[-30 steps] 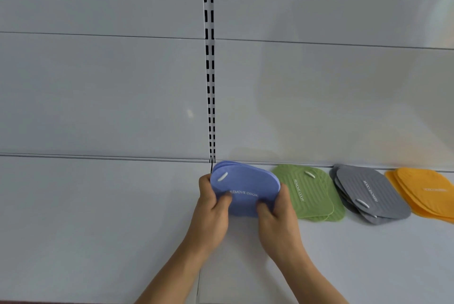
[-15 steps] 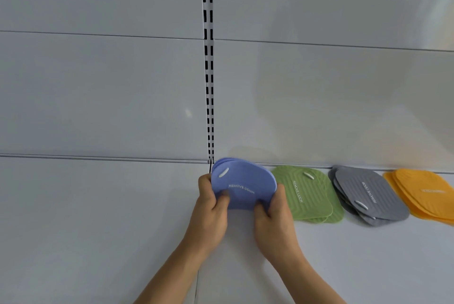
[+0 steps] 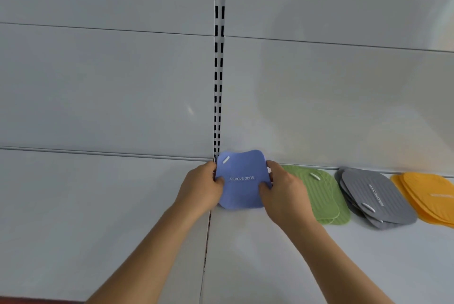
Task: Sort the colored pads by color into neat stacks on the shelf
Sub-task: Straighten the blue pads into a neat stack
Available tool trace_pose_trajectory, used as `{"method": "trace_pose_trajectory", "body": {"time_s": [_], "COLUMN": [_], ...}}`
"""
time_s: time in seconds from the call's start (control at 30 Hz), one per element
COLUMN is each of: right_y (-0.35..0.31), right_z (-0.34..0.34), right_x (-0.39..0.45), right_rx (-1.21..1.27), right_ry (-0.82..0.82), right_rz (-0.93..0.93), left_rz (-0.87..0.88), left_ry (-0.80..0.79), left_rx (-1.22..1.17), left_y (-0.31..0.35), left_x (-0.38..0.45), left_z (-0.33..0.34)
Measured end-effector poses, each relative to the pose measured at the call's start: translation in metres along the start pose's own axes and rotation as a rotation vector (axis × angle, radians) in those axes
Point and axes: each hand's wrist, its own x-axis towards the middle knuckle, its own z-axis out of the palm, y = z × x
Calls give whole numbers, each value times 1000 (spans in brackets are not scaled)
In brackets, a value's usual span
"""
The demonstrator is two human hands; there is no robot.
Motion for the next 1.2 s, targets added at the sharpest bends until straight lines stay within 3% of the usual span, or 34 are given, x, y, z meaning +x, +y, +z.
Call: {"method": "trace_pose_trajectory", "body": {"time_s": [0.4,0.5,0.67,0.93,1.2], "right_y": [14,19,39,56,62], "right_z": [25,17,7,10,13], "right_x": [-9,-19,-26,-17,-16], "right_rx": [-494,-489,-463,-428,-417], "right_ry": [122,158,59,60,94], "right_rz": [-165,-223,-400,-440,-472], "left_rz": [208,334,418,589,607], "left_ry": [178,168,61,181,129], "left_rx": [315,432,473,567,624], "left_y": [-11,-22,-33,-42,-45], "left_x": [-10,-22,-26,-15,-13], "left_z": [17,18,10,11,5]}}
